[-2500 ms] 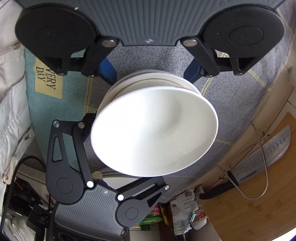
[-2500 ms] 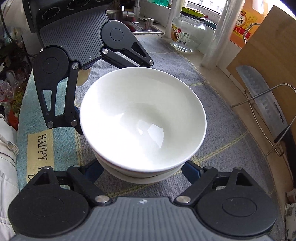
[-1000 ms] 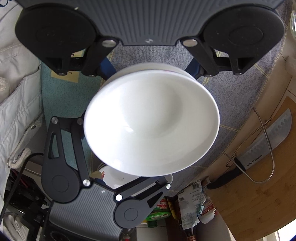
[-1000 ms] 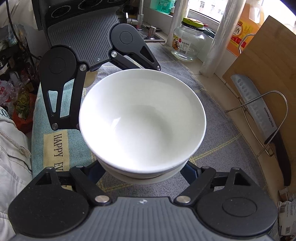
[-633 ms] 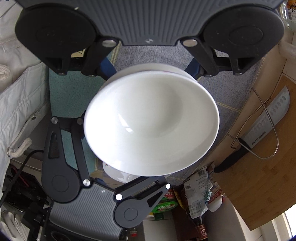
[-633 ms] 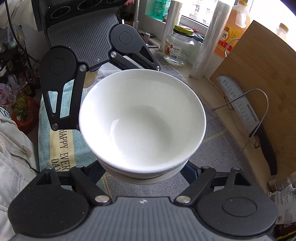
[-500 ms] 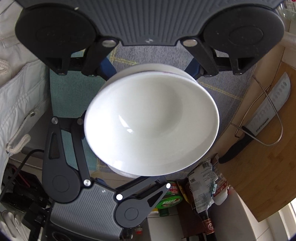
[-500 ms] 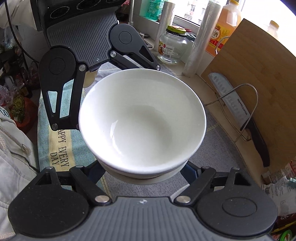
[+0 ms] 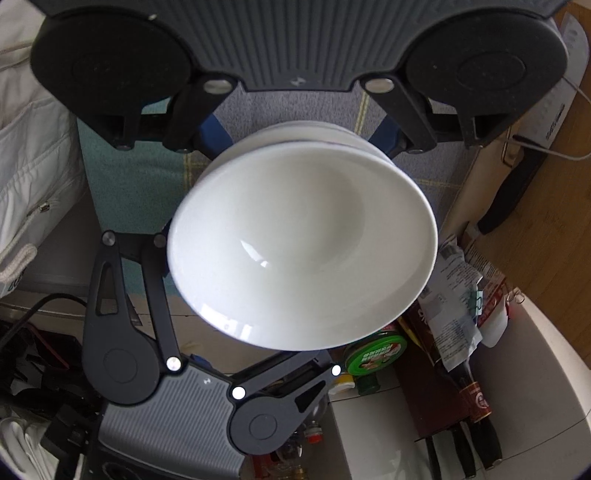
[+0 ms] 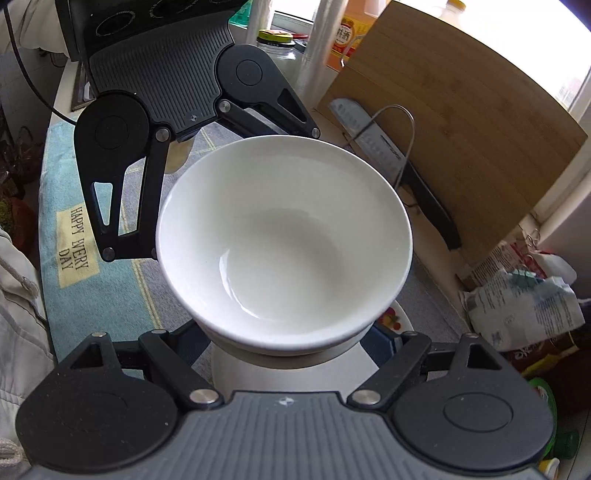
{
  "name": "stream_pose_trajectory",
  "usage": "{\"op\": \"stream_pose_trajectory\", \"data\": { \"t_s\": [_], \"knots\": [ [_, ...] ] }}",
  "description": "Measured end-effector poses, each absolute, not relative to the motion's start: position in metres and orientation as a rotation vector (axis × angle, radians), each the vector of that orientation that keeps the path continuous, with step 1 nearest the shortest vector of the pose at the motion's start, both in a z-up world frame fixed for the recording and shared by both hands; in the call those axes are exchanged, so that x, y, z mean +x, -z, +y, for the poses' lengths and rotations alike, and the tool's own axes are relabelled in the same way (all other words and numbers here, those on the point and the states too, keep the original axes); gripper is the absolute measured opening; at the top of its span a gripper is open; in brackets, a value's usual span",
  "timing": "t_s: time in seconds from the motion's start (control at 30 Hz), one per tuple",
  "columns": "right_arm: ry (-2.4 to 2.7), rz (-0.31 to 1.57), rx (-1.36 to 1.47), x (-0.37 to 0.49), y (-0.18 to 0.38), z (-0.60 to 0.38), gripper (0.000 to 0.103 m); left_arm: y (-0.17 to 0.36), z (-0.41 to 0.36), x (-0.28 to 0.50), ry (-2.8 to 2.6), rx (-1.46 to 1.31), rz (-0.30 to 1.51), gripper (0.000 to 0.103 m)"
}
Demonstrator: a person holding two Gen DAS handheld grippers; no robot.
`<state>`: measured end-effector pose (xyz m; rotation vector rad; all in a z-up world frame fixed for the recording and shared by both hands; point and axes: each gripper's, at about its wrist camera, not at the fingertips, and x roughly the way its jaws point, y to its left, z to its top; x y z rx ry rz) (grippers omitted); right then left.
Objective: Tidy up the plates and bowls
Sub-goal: 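Lift the bowl stack with both grippers and carry it over the plate stack, then lower the bowl stack onto the plates and open both grippers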
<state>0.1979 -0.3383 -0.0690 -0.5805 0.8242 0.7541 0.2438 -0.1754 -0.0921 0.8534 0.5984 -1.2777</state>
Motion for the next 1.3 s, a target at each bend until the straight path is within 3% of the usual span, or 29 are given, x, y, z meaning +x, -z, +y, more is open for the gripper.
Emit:
{"op": "stream_pose_trajectory", "data": {
  "t_s": [0.43,1.3],
  "knots": [
    [-0.723,0.875,-0.531,0.217,0.093,-0.373,0.09,0.109,-0.218,0.267,1.319,0.876,0.631,0.078],
    [-0.712,0.919,-0.498,0.231,0.111,-0.381,0.09,0.123,-0.23,0.279,1.341,0.893,0.685,0.078]
  ]
}}
